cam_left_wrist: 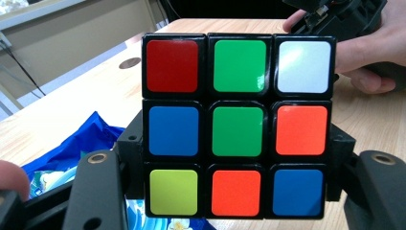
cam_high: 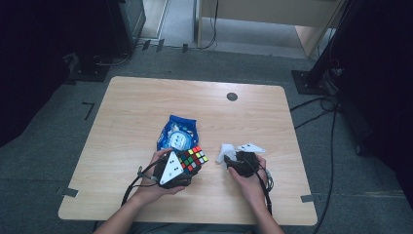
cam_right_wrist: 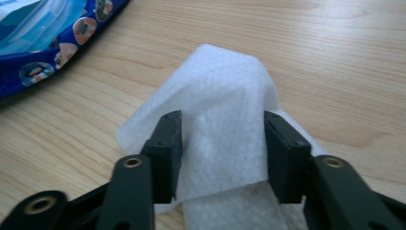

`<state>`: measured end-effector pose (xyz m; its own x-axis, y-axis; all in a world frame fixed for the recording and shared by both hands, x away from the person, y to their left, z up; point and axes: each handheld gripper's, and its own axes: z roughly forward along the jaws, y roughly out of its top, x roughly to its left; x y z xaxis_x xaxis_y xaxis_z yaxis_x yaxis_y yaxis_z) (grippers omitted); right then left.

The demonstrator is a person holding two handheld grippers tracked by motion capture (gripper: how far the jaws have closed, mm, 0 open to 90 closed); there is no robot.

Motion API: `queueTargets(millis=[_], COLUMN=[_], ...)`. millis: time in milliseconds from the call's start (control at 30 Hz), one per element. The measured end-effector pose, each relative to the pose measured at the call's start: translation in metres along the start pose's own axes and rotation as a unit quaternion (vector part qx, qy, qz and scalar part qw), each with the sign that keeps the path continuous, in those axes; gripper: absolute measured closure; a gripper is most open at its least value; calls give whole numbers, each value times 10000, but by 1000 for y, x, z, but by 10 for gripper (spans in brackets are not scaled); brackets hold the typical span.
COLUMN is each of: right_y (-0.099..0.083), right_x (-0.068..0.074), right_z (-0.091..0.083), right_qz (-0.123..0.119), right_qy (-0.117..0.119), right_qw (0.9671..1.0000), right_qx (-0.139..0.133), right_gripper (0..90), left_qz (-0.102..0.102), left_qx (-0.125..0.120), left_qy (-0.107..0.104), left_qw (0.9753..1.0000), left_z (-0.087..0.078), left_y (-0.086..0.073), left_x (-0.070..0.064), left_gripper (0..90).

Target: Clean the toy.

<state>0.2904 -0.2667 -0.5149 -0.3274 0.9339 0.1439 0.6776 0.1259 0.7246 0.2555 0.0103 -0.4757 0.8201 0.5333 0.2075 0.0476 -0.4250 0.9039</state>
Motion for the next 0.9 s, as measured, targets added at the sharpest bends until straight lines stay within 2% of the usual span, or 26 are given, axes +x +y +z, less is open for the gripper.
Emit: queueTargets(millis=[167, 300, 400, 467, 533, 600, 700, 767, 900], right_y=[-1, -1, 0, 1, 4, 10, 19, 22, 25], right_x=[0, -2, -8, -11, -9, -1, 19, 34, 60], right_z=[0, 0, -2, -6, -15, -30, -52, -62, -70], right_qz=[-162, -348, -204, -136, 18, 86, -53, -136, -201], right_qy=[-204, -377, -352, -325, -47, 304, 884, 1265, 1858], right_qw=[9997, 9987, 9992, 9994, 9995, 9973, 9897, 9828, 9721], right_qx=[-18, -27, 25, -39, -306, -662, -1128, -1335, -1421], right_gripper=[677, 832, 873, 878, 879, 879, 879, 878, 877], left_qz=[-1, -15, -19, -41, -48, -67, -27, 24, 105], left_qx=[4, 2, -19, -26, -38, -63, -89, -112, -150], left_qy=[-22, -19, -4, -3, -18, -56, -121, -175, -263], left_qw=[10000, 10000, 10000, 10000, 10000, 9999, 9999, 9998, 9995], left_z=[0, 0, -1, -2, -2, -2, -2, -1, -1], left_y=[0, 0, 0, 0, 0, 0, 0, 1, 3], left_x=[0, 0, 1, 2, 2, 2, 0, -3, -9], left_gripper=[336, 337, 336, 337, 337, 337, 337, 337, 337])
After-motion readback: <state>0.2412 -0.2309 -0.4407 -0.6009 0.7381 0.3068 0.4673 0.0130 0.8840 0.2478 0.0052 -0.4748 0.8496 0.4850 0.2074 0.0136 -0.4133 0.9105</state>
